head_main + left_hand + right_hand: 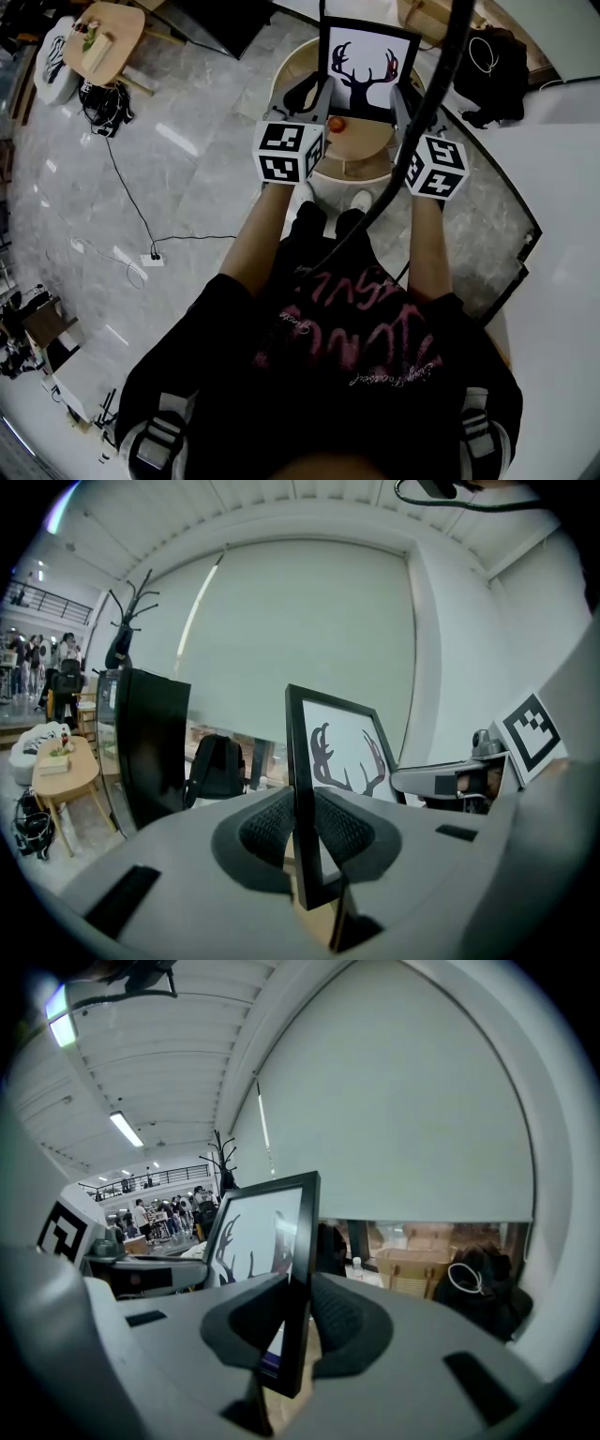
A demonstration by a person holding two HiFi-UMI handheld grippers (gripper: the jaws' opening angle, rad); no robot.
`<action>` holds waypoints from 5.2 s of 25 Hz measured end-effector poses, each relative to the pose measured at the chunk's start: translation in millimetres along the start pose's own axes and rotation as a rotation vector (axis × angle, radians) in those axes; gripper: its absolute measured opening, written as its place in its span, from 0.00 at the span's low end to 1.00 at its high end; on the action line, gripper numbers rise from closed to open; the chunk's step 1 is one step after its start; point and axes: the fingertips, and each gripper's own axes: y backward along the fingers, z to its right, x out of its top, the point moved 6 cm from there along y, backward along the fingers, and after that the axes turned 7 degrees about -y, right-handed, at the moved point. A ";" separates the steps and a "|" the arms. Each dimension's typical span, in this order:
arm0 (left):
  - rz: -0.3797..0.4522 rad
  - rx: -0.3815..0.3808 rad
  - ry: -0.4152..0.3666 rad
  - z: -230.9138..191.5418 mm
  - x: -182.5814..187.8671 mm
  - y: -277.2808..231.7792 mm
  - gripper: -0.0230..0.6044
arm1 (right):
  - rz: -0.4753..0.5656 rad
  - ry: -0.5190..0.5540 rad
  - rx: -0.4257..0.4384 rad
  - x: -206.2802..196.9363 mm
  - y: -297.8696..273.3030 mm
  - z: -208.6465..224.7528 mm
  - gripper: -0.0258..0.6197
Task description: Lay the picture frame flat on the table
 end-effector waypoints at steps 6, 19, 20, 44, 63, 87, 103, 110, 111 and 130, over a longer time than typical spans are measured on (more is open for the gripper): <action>-0.044 -0.002 0.020 -1.3 -14.9 -12.2 0.15 | -0.044 -0.023 -0.006 -13.5 -11.3 10.0 0.17; -0.147 -0.015 0.068 2.0 -66.0 -35.1 0.15 | -0.146 -0.075 -0.030 -61.8 -29.6 34.0 0.17; -0.156 -0.016 0.070 3.6 -72.9 -35.9 0.15 | -0.154 -0.081 -0.032 -69.0 -29.6 36.4 0.17; -0.328 0.028 0.170 12.1 -212.3 -43.9 0.15 | -0.316 -0.146 -0.026 -203.6 -52.4 64.0 0.17; -0.434 0.031 0.223 7.9 -294.7 -64.7 0.15 | -0.422 -0.187 -0.052 -282.7 -78.7 84.7 0.17; -0.562 0.045 0.253 3.6 -394.0 -89.4 0.15 | -0.541 -0.249 -0.069 -382.4 -113.1 110.7 0.17; -0.624 0.057 0.257 3.0 -422.1 -97.1 0.15 | -0.611 -0.262 -0.078 -411.2 -124.6 117.6 0.17; -0.647 0.058 0.260 3.3 -429.6 -100.9 0.15 | -0.633 -0.263 -0.089 -418.3 -128.1 120.3 0.17; -0.652 0.058 0.260 3.5 -430.4 -101.0 0.15 | -0.638 -0.263 -0.090 -419.2 -128.2 120.3 0.17; -0.717 0.074 0.272 1.5 -446.6 -108.4 0.15 | -0.680 -0.278 -0.104 -434.4 -134.6 122.1 0.17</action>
